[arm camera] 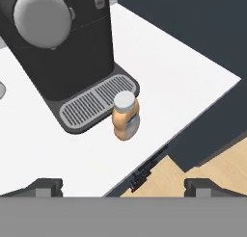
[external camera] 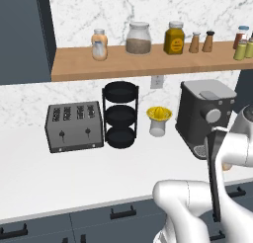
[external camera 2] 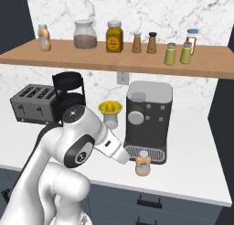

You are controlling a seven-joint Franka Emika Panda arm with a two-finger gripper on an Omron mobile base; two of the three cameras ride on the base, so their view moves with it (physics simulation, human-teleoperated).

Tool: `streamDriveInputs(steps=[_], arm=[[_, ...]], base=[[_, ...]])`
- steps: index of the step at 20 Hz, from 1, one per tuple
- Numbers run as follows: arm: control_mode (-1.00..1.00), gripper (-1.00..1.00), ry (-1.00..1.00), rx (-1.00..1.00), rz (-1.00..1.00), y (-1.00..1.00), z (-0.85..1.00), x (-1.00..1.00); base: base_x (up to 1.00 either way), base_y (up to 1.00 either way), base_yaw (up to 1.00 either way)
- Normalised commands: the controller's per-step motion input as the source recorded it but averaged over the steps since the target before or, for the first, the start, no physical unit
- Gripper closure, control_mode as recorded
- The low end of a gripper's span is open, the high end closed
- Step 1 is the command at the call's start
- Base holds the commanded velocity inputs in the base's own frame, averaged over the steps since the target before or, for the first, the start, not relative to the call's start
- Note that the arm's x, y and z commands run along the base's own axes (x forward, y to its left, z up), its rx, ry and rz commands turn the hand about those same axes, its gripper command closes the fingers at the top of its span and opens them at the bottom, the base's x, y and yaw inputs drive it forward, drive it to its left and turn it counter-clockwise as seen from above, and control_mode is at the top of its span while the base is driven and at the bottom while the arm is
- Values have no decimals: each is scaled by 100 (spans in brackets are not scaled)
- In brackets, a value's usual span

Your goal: Put the shaker and condiment bottle from the counter next to their counterparts in the cabinet.

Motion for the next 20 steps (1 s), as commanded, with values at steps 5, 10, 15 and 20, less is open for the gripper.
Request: streamDriveInputs(steps=[5,10,15,20], arm=[[-100,-100,-5,-4,-1,-21,-46,8],[-100,-100,-2,-3,-1,-23,-39,15],[-100,-100,-1,0,0,-5,-15,20],[-100,-100,0,0,0,-1,-9,20]], base=[[0,0,0],[0,0,0],[0,0,0],[0,0,0]])
